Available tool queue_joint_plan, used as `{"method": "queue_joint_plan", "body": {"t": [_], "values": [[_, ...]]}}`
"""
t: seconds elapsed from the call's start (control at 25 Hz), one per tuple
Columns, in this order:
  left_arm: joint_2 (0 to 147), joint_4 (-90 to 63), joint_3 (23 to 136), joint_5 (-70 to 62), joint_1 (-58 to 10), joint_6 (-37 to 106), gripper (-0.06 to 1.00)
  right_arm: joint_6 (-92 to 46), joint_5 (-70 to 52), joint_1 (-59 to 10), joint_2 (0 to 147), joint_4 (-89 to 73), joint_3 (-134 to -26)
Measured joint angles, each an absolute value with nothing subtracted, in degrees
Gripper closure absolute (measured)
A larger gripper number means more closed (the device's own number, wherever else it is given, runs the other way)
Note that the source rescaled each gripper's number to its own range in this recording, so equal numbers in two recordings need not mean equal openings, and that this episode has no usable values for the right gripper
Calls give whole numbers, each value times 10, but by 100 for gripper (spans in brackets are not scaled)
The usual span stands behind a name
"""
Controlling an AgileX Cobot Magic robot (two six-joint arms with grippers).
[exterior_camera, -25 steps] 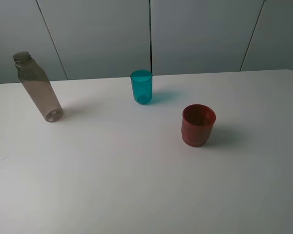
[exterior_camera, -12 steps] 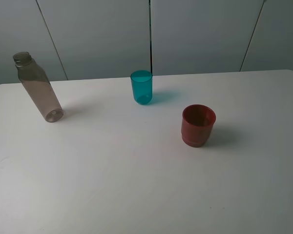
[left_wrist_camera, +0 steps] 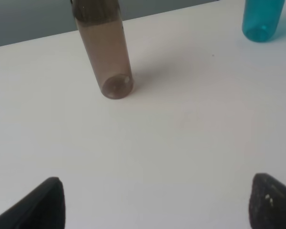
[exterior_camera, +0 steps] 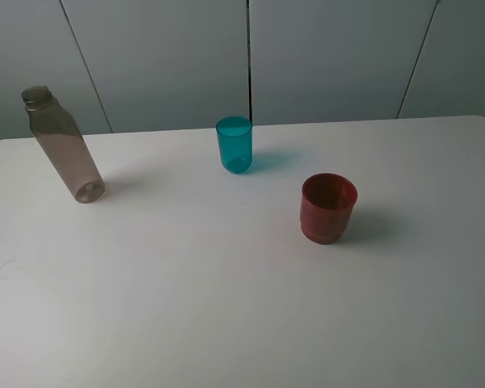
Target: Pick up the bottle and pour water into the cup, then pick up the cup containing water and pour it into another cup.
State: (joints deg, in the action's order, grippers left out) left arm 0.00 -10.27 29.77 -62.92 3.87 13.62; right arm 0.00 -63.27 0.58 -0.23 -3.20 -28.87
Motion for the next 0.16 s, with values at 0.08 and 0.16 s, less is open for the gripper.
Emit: {"method": "queue_joint_plan", "body": {"t": [0.08, 0.16], "values": [[0, -103, 298, -629, 39, 136, 1, 0, -633, 6, -2, -32, -289], [0, -103, 298, -629, 39, 136, 1, 0, -633, 6, -2, -32, -289]]}}
